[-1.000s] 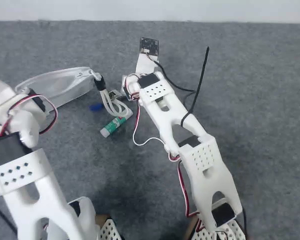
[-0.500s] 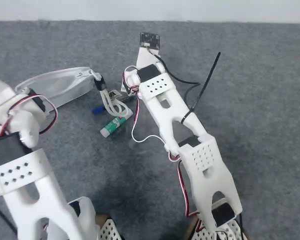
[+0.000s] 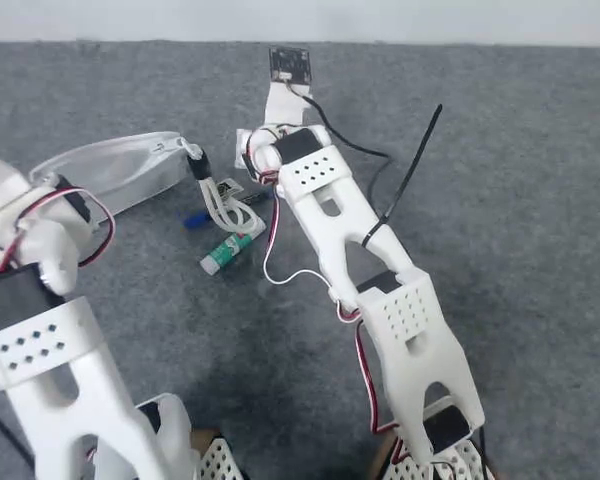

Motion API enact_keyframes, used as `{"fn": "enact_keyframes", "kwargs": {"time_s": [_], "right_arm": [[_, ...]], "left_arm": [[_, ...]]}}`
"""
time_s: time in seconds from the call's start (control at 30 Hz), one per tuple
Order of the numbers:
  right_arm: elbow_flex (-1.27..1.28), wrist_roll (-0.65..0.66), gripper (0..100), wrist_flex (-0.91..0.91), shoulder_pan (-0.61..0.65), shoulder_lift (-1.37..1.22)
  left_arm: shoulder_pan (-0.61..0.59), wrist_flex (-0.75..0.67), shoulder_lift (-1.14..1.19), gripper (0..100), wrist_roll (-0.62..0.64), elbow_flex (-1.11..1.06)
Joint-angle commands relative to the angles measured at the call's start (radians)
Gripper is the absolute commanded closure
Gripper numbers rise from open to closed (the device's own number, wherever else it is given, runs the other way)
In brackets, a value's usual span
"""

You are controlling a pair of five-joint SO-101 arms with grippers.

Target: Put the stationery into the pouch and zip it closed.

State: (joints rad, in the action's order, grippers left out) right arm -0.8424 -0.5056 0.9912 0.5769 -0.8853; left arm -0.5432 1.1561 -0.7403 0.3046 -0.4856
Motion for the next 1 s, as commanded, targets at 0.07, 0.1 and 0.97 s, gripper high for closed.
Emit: {"fn": "enact_keyframes", "kwargs": {"time_s": [0.07, 0.1, 0.97], "right_arm": [[-0.035, 0.143, 92.8, -0.17, -0.008, -0.065], [-0.035, 0.157, 94.6, -0.179, -0.008, -0.082], [-0.037, 0.692, 97.5, 0.769, -0.005, 0.101]], "left_arm": [[-0.009, -0.029, -0.003, 99, -0.005, 0.007], [-0.009, -0.029, -0.003, 99, -0.005, 0.007], [-0.015, -0.032, -0.003, 99, -0.005, 0.007]]}}
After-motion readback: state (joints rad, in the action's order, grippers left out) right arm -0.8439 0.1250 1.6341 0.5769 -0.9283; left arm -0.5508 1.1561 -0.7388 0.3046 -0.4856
